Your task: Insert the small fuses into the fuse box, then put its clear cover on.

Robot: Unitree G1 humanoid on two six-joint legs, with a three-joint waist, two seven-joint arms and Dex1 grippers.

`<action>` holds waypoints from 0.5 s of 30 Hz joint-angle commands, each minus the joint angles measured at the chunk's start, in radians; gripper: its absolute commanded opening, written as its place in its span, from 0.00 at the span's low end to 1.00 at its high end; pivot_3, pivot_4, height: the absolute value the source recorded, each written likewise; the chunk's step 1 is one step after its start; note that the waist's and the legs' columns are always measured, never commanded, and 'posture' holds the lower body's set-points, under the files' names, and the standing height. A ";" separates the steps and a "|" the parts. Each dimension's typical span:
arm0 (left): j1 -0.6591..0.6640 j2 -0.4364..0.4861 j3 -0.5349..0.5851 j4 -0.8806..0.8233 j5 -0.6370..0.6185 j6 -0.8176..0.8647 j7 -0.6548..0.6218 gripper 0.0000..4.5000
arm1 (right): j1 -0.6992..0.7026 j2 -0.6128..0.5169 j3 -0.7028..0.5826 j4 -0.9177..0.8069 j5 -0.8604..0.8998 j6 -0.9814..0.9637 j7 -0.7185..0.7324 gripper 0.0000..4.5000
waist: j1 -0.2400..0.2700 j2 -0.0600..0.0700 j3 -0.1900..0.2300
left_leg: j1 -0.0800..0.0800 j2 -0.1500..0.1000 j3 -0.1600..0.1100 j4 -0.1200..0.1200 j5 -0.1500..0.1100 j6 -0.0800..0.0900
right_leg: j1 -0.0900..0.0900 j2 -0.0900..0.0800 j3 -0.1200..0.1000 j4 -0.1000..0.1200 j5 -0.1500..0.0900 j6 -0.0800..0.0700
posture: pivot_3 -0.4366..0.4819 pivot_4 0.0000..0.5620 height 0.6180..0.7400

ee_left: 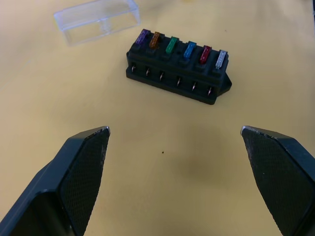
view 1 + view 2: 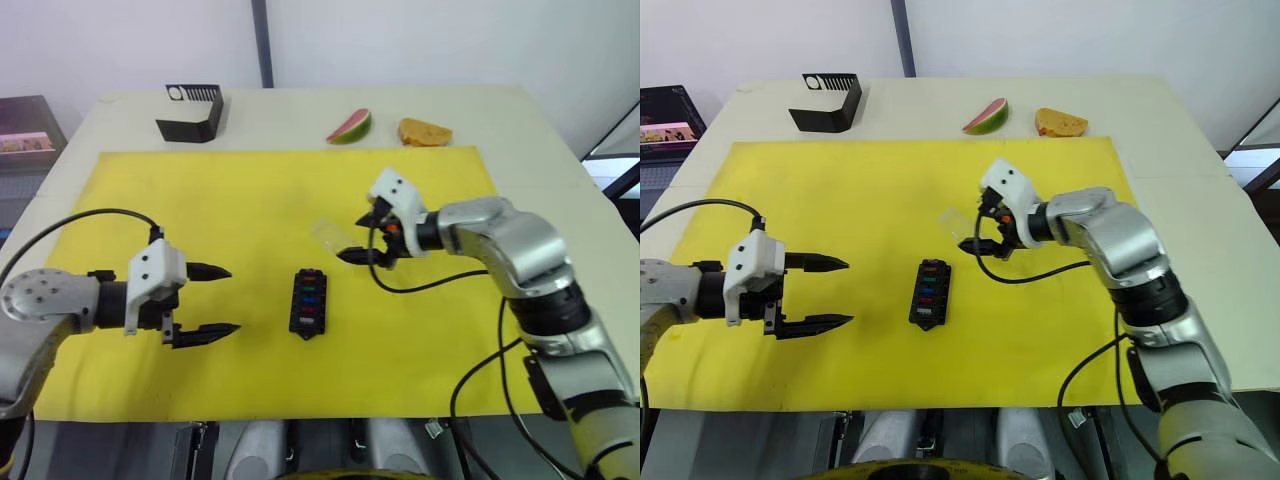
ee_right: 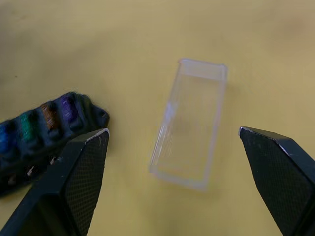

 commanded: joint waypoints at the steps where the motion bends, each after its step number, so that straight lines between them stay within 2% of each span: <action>1: 0.004 -0.004 -0.006 -0.008 0.015 -0.035 0.011 1.00 | -0.050 0.048 0.027 0.042 -0.029 0.025 -0.055 0.99 | -0.002 0.000 0.000 | 0.000 0.000 0.000 0.000 0.000 0.000 | 0.000 0.000 0.000 0.000 0.000 0.000 | 0.48 0.27 1.00; 8: 0.047 -0.016 0.005 -0.050 0.004 -0.037 0.041 1.00 | -0.051 0.082 0.082 0.061 -0.050 0.041 -0.086 0.99 | -0.003 0.000 0.000 | 0.000 0.000 0.000 0.000 0.000 0.000 | 0.000 0.000 0.000 0.001 0.000 0.000 | 0.48 0.27 1.00; 11: 0.080 -0.024 0.013 -0.079 -0.001 -0.033 0.059 1.00 | -0.054 0.089 0.089 0.072 -0.057 0.037 -0.098 0.79 | -0.003 0.000 0.000 | 0.000 0.000 0.000 0.000 0.000 0.000 | 0.000 0.000 0.000 0.001 0.000 0.000 | 0.48 0.27 1.00; 15: 0.140 -0.044 0.019 -0.145 -0.027 0.000 0.100 1.00 | -0.058 0.089 0.089 0.068 -0.058 0.033 -0.099 0.38 | -0.003 0.000 0.000 | 0.000 0.000 0.000 0.000 0.000 0.000 | 0.000 0.000 0.000 0.001 0.000 0.000 | 0.48 0.27 1.00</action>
